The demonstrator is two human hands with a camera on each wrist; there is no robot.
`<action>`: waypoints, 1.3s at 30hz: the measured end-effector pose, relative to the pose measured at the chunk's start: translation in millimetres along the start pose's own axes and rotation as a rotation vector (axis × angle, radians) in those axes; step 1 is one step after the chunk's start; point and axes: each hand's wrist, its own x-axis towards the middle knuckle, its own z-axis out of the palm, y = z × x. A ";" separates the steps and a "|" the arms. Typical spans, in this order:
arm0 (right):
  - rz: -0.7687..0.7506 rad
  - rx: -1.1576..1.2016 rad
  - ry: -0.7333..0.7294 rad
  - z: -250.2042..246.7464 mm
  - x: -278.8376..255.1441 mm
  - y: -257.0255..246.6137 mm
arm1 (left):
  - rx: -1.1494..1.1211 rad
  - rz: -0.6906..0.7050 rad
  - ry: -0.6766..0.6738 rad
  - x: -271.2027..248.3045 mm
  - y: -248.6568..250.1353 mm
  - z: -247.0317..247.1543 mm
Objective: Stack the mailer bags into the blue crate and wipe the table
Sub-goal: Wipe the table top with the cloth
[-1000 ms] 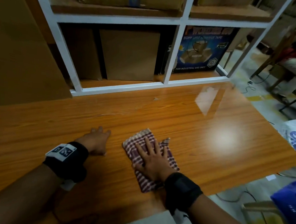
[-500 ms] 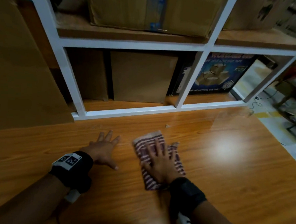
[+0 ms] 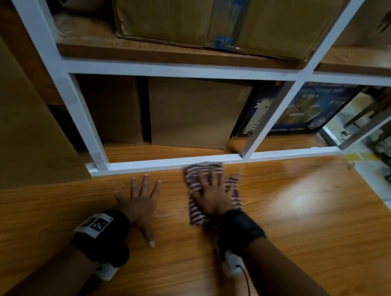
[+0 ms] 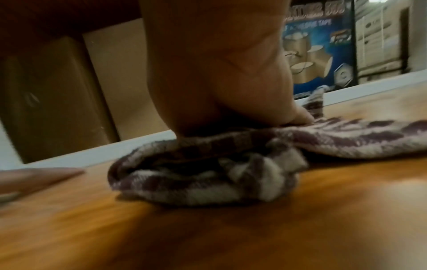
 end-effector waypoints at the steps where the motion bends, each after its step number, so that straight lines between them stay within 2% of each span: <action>1: -0.088 -0.036 -0.020 4.5 0.4 -14.7 | 0.000 -0.005 -0.002 2.1 1.0 -0.5; 3: -0.187 -0.085 -0.031 8.0 1.1 -22.5 | 0.003 -0.007 0.001 5.4 1.5 -0.3; 6: -0.219 -0.121 0.020 -3.5 2.7 16.6 | 0.017 -0.013 0.005 5.0 1.0 0.7; 11: 0.164 0.012 0.126 -22.3 -4.2 119.7 | 0.028 -0.017 -0.016 4.5 2.9 -1.4; 13: 0.255 0.034 0.136 -23.6 -4.9 131.4 | 0.046 -0.043 -0.027 -0.7 9.4 -5.8; 15: 0.271 0.060 0.119 -20.5 -1.7 114.8 | 0.076 -0.093 -0.023 -4.7 19.6 -11.0; 17: 0.167 0.031 0.095 -11.5 -5.6 80.4 | 0.096 -0.136 -0.024 -6.0 28.2 -14.2; 20: -0.077 -0.072 0.060 8.9 -29.9 33.5 | 0.104 -0.140 -0.015 -8.3 29.4 -14.9; 22: -0.173 -0.127 0.027 19.2 -47.1 28.8 | 0.122 -0.113 -0.008 -12.2 24.3 -14.2; 24: -0.194 -0.135 0.025 16.4 -60.3 50.1 | 0.122 -0.075 -0.004 -14.6 19.3 -12.4; 26: -0.094 -0.082 0.083 11.0 -70.7 89.4 | 0.090 -0.010 0.009 -17.4 12.9 -7.0; 29: 0.178 0.057 0.166 13.3 -97.6 148.0 | -0.014 0.121 0.038 -25.9 10.4 12.8; 32: 0.267 0.115 0.203 28.9 -123.1 159.5 | 0.001 0.201 0.064 -37.9 26.1 46.1; 34: 0.181 0.083 0.183 45.5 -137.9 136.3 | 0.023 0.198 0.069 -45.7 40.4 62.9; 37: -0.083 -0.061 0.139 75.9 -166.3 90.0 | 0.007 0.166 0.077 -55.5 56.4 76.1; 39: -0.194 -0.127 0.104 85.8 -184.8 81.0 | -0.006 0.143 0.076 -63.9 62.8 83.7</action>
